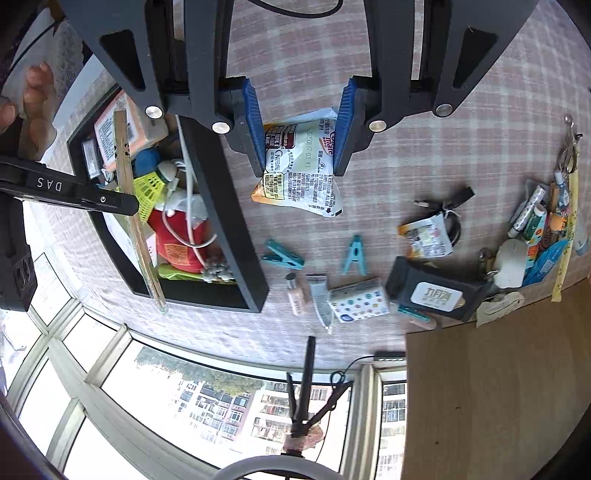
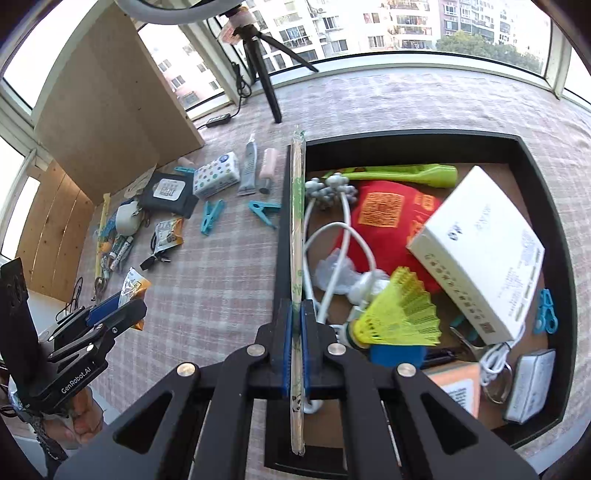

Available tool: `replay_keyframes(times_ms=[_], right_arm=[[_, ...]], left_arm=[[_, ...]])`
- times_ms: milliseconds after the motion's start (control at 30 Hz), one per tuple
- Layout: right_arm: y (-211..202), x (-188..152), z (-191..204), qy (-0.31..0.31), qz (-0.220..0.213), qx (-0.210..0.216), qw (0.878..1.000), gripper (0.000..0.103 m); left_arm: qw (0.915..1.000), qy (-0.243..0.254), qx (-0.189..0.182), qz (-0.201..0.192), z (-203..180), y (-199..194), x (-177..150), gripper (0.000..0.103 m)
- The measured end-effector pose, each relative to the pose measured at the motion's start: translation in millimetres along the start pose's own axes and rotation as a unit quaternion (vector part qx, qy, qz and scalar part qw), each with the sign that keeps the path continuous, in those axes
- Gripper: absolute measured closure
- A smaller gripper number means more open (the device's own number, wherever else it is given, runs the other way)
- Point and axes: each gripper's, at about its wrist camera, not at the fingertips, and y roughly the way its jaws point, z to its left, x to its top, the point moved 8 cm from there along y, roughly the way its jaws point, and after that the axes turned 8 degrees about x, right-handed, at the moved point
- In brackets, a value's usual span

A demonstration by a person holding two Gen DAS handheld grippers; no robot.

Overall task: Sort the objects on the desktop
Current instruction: 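Carry the snack packet and wooden stick into the tray and open both grippers, then grasp a second snack packet with the left gripper while the right grasps a blue clothespin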

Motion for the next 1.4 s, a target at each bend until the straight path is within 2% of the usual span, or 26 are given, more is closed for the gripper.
replay_keyframes(times_ms=[200,367,533,700,733,767,800,833,1167,1400], right_arm=[[-45,-2,-77,0.022,-0.025,-0.045,0.998,0.098],[-64,1,-126,0.033,-0.031,-0.073,0.996,0.098],[-72,5,-149,0.035,-0.031,-0.075,0.996,0.098],[-72,6,-154,0.024,-0.021,-0.067,0.997,0.098],[-74,6,-153,0.024,-0.023,-0.066,0.997,0.094],[-76,7,-155,0.029,-0.024,-0.073,0.997,0.090],[-78,8,-155,0.033,-0.028,-0.075,0.996,0.077],[-81,10,-155,0.036,-0.035,-0.071,0.996,0.070],[-82,17,-128,0.023,-0.050,-0.060,0.997,0.069],[-61,20,-83,-0.002,-0.040,-0.037,0.998,0.070]], left_arm=[[0.9990,0.032,-0.030,-0.008,-82,-1,5,0.070],[0.9979,0.045,-0.045,-0.008,-133,3,8,0.070],[0.9969,0.059,-0.051,-0.010,-176,4,11,0.070],[0.9951,0.077,-0.062,-0.010,-208,1,15,0.070],[0.9951,0.077,-0.062,-0.007,-211,2,17,0.065],[0.9951,0.075,-0.065,-0.001,-214,2,18,0.057],[0.9951,0.072,-0.067,0.003,-215,2,19,0.053],[0.9956,0.067,-0.065,0.001,-215,1,21,0.051],[0.9974,0.058,-0.043,-0.007,-185,0,20,0.053],[0.9993,0.027,-0.025,-0.004,-133,1,15,0.054]])
